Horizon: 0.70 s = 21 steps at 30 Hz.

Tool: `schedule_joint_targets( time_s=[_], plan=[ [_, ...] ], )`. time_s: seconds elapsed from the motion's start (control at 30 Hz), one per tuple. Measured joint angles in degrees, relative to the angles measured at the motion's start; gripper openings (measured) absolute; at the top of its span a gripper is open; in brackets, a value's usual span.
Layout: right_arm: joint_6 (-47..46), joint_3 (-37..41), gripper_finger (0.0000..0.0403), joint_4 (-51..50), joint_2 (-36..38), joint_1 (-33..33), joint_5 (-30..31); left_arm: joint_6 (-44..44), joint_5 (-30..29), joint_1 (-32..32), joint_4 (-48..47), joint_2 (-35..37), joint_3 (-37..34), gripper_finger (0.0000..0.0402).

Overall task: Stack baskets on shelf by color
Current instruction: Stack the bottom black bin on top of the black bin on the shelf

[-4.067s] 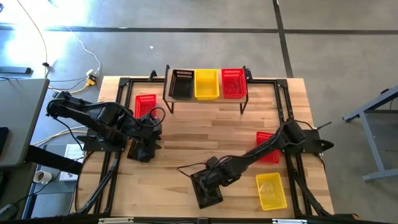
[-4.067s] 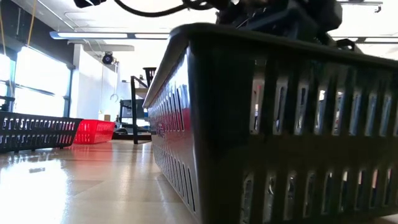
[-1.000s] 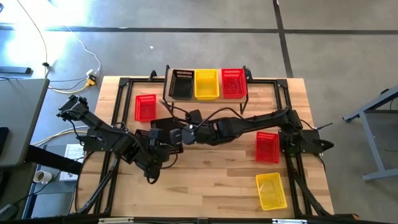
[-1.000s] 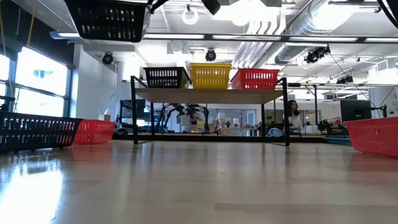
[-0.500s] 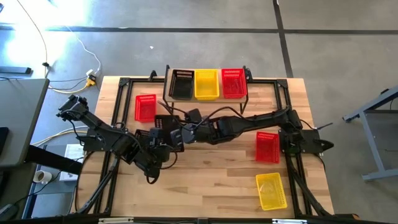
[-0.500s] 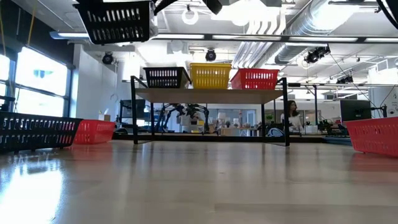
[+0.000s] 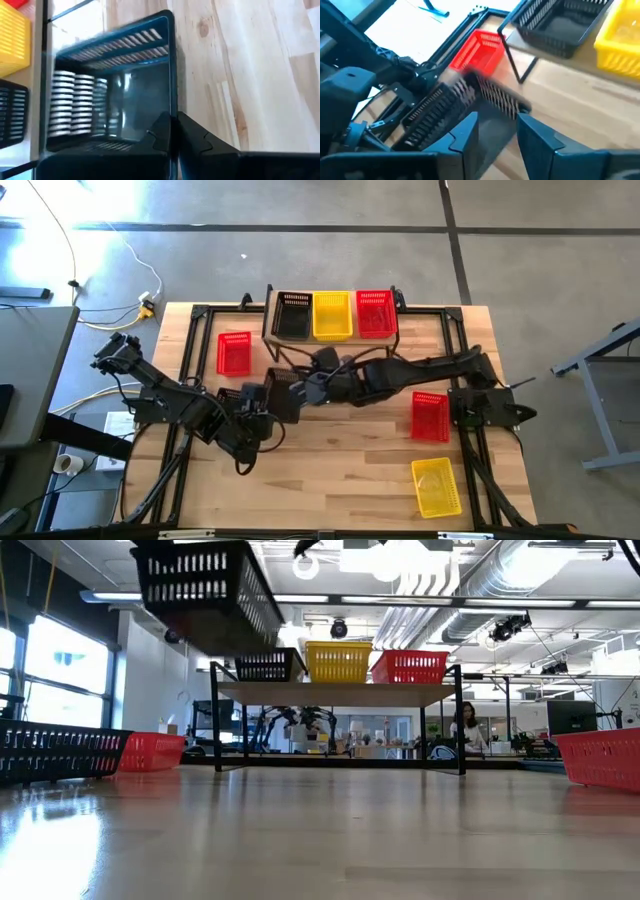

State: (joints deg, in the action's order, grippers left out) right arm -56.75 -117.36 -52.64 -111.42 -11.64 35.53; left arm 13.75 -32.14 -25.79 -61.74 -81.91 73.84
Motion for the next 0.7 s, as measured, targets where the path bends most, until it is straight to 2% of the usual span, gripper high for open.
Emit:
schedule_joint_targets(
  time_s=[0.37,0.7],
  plan=[
    [13.9,0.0,0.0119,-1.5,8.4,0.3,2.9,-6.2,-5.0,5.0,0.4,2.1,0.3,0.0001],
    [26.9,0.0,0.0119,-1.6,13.1,3.5,4.0,-20.8,-5.7,17.7,4.0,7.4,0.3,0.0001]
  ],
)
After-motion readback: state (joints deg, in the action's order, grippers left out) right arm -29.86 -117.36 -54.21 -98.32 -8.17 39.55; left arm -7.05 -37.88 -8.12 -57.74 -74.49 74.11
